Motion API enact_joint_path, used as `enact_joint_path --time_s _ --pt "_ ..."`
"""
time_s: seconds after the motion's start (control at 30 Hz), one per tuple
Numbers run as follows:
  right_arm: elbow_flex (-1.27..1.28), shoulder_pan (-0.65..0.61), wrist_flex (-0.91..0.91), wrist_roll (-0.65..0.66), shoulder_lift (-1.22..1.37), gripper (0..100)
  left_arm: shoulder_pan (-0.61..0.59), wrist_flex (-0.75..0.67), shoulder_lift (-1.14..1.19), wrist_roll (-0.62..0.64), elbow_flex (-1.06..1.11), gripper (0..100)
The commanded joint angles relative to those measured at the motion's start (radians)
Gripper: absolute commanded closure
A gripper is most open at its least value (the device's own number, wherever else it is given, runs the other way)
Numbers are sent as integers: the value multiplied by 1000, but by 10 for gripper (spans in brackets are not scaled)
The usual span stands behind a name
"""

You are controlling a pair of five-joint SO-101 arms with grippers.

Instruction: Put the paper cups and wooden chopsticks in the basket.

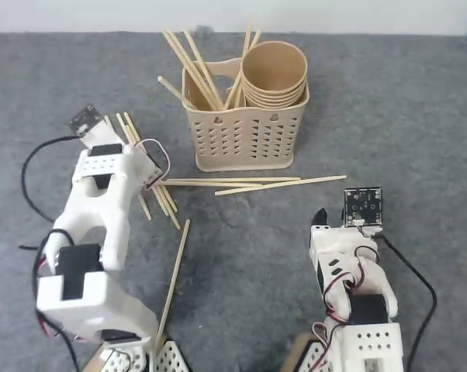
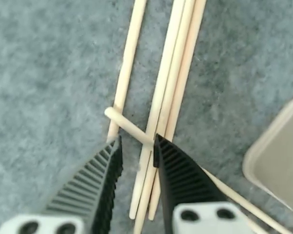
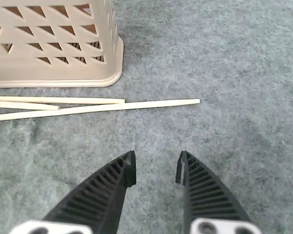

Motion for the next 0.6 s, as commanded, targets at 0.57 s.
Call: enact_joint_path --time_s 0.57 --pt "21 2 51 118 -22 847 5 -6 -2 40 35 878"
